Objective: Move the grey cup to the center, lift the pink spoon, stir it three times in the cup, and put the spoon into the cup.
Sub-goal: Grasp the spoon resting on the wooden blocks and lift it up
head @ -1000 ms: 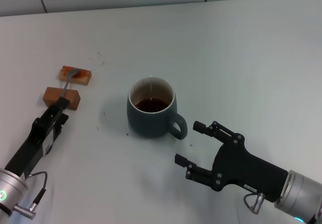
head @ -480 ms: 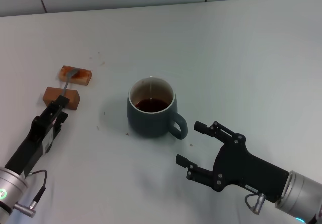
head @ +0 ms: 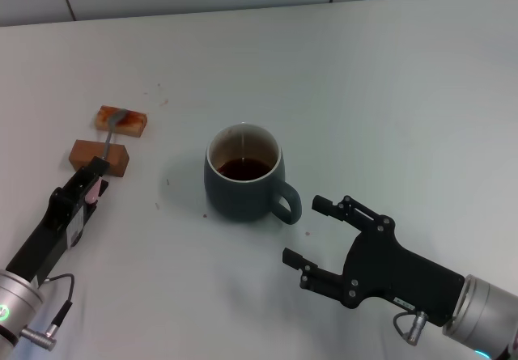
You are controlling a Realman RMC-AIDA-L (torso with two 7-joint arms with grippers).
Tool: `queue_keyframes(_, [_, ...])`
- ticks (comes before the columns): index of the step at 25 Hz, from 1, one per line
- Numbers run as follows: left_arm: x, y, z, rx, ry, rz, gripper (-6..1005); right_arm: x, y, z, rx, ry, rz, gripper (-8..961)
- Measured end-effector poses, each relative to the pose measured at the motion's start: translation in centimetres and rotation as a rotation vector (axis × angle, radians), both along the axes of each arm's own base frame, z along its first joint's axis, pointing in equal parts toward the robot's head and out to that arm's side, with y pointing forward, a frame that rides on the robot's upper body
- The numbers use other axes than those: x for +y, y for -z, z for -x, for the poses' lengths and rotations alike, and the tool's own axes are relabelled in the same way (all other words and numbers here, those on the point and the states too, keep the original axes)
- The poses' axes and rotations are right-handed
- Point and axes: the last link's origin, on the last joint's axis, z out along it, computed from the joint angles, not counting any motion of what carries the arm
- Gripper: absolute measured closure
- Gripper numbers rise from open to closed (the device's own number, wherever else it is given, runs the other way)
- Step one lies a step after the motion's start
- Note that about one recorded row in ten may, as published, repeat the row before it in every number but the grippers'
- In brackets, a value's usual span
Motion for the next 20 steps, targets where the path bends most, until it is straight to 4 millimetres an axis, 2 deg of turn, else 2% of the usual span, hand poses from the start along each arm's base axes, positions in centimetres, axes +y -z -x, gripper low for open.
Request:
queue_keyframes(3, [0.00,-0.01,0.01,0.000,0.000,0.000,517,-0.02,0.02,0.01,0.001,0.000,0.000,149])
queue_keyframes(20, [-0.16,0.39,0.03,-0.020,-0.022,0.017,558,-0.13,0.09,0.04,0.002,0.001,0.004,149])
